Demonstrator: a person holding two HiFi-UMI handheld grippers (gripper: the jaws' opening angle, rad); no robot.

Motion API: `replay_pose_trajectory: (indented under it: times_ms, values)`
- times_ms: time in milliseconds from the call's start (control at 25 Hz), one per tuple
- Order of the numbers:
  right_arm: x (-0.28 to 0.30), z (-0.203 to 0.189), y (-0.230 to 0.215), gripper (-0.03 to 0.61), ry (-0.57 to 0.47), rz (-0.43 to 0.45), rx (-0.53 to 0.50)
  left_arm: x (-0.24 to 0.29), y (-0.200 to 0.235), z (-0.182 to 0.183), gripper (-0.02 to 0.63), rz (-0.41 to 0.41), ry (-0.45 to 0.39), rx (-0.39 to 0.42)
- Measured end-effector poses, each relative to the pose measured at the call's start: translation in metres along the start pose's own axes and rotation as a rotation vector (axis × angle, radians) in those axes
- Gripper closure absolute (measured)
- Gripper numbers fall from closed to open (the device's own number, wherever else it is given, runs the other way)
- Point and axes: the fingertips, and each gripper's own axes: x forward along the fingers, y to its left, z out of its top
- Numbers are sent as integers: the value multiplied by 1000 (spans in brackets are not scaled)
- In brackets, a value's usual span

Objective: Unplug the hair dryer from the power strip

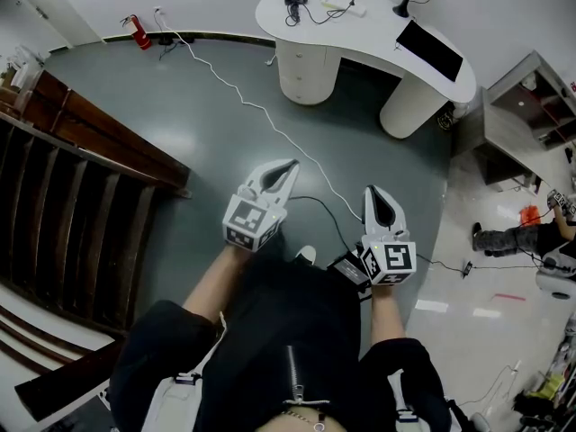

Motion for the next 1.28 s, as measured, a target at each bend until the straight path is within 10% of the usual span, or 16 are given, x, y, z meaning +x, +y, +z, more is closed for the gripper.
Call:
replay_pose_trajectory:
  times_ms: [1280]
  values:
    - [64, 9, -25, 574, 37, 76, 36, 63, 35, -1, 603, 10, 44, -6]
